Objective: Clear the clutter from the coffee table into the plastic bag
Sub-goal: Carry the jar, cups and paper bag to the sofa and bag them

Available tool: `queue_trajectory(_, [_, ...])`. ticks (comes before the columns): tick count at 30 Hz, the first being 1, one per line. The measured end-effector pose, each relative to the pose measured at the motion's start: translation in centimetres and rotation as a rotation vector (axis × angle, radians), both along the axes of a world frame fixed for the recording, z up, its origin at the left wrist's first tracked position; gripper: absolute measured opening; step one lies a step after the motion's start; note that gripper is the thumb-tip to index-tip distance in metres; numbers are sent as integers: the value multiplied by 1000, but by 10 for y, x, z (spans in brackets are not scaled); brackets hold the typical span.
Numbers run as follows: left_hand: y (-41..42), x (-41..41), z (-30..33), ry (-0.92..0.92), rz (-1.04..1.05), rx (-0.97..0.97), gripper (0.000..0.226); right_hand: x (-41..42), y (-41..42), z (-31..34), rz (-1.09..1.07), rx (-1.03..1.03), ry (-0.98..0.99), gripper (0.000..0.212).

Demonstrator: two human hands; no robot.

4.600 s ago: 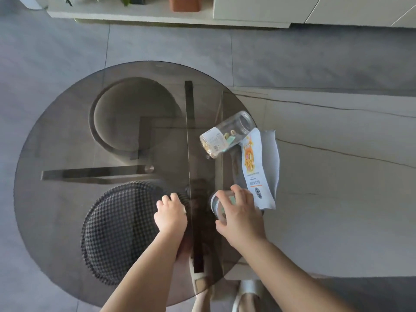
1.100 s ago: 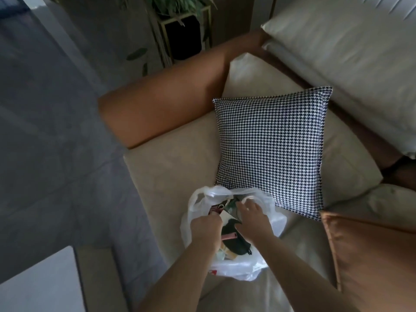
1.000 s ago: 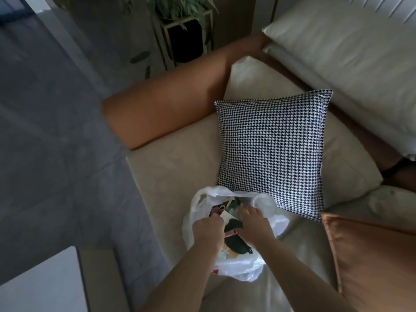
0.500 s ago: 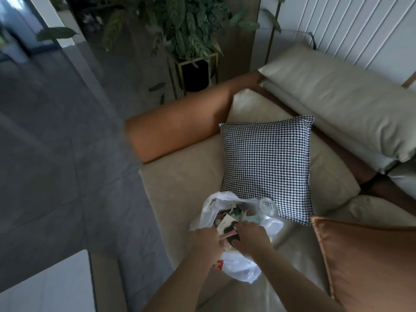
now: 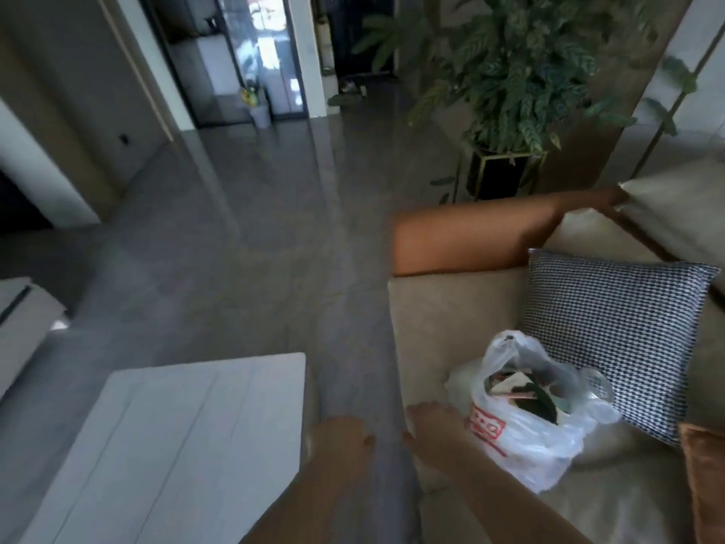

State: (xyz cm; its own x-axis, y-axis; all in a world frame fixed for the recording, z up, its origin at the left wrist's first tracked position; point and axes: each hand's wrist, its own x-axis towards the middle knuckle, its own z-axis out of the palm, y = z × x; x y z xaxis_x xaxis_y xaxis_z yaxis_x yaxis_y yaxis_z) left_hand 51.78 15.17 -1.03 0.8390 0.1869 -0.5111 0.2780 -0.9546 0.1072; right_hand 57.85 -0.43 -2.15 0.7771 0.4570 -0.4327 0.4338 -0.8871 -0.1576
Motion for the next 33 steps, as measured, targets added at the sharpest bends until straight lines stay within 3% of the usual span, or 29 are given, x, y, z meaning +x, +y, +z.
queue_trajectory(4, [77, -102, 20, 59, 134, 195, 48, -74, 88, 10, 242, 50, -15, 45])
queue_trajectory(13, [152, -294, 23, 97, 646, 210, 58, -222, 217, 19, 768, 83, 30, 39])
queue_trajectory(23, [72, -417, -7, 197, 1273, 42, 56, -286, 242, -14, 1279, -42, 104, 38])
queue_trajectory(28, [16, -459, -18, 264, 1476, -49, 55, -332, 228, -23, 1441, -76, 133, 27])
queue_trajectory(33, [-15, -501, -19, 206, 1681, -66, 52, -402, 217, -20, 1615, -66, 158, 33])
